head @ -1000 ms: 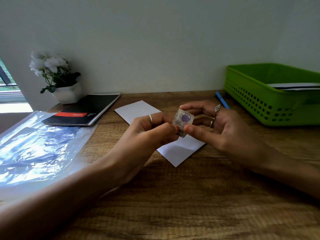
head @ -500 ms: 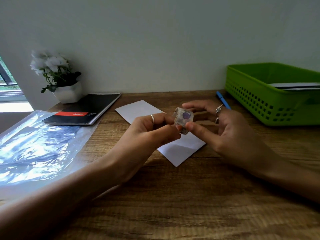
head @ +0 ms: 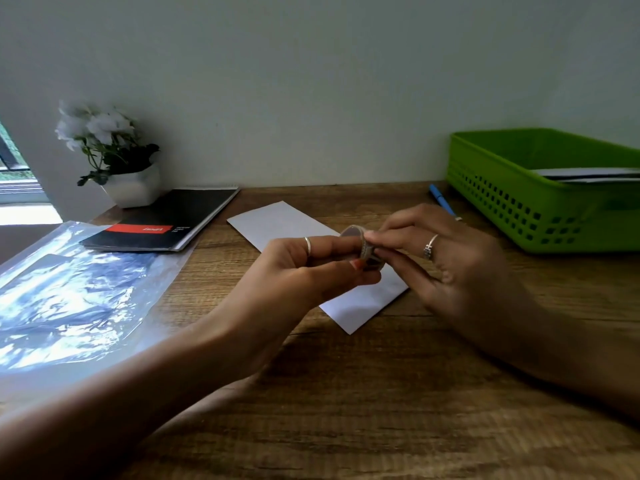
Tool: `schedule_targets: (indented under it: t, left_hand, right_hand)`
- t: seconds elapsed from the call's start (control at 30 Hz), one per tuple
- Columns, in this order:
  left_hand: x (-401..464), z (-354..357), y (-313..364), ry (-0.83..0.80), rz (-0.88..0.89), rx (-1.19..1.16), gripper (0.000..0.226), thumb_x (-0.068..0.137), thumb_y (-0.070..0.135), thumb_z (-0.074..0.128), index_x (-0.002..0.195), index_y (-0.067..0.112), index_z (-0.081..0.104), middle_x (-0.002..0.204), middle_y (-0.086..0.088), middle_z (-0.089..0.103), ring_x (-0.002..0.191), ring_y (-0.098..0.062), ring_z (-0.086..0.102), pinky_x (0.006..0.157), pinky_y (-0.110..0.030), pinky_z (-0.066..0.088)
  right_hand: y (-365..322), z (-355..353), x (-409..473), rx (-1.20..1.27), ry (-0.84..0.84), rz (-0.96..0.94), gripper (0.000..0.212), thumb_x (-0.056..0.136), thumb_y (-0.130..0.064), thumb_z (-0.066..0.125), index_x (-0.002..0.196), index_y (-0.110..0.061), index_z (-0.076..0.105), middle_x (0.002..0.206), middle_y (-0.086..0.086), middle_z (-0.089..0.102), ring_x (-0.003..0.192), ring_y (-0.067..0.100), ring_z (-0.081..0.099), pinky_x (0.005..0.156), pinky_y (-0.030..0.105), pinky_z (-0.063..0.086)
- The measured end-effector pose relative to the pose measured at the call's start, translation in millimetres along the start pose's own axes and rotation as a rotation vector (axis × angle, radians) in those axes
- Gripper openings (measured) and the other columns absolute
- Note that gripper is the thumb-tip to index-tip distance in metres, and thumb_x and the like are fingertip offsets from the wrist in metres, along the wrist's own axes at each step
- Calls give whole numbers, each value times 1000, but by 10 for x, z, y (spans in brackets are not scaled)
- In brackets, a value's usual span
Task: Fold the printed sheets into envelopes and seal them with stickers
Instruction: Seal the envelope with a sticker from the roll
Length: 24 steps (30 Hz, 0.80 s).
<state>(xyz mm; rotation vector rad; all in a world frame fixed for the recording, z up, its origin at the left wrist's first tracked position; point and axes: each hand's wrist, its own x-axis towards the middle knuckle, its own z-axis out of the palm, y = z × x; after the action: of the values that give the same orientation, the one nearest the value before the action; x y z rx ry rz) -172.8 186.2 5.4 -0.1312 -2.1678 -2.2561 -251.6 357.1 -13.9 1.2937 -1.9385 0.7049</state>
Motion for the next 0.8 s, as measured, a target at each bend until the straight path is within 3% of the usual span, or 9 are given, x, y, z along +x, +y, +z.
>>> schedule_targets:
  t: [0.17,0.37,0.47,0.6,0.7,0.8]
  left_hand:
    - [-9,-1,17,-4,-51,-32,27,87,-2,51,105,10,67,99,-5,74,93,-16,70,74,-16,54]
    - [-25,19,39,1,-55,18,27,88,5,52,112,6,64,97,-8,74,92,-16,70,71,-16,53]
    - [-37,72,66,10,-102,-74,27,85,17,54,104,4,67,94,-12,73,90,-21,71,68,-17,56]
    - [-49,139,113,88,-192,-143,28,90,26,52,88,4,68,86,-13,74,74,-23,72,58,-19,57]
    - [-54,134,143,92,-274,-39,29,89,34,53,89,10,69,87,-10,74,61,-17,70,48,-19,50]
    - [-57,129,142,144,-279,94,29,89,32,53,75,11,68,76,-6,74,41,-11,58,39,-17,39]
  right_hand:
    - [9,-7,4,-35,-9,-61,22,88,-12,56,100,0,69,95,12,67,85,23,63,76,33,48]
    - [13,-24,29,-91,-29,-97,18,89,-11,54,96,0,66,93,12,64,82,24,61,73,36,50]
    - [28,-11,25,-127,-58,-99,19,91,-13,51,97,-1,65,93,13,62,81,23,60,68,38,52]
    - [4,5,17,-129,-58,-116,19,91,-14,51,98,-1,62,93,13,62,82,24,58,69,37,51]
    - [-60,37,24,-137,-50,-146,20,91,-14,50,98,0,63,94,14,63,85,24,58,74,32,47]
    - [-100,48,30,-119,-52,-157,21,91,-14,49,99,1,63,95,15,63,88,23,56,79,29,45]
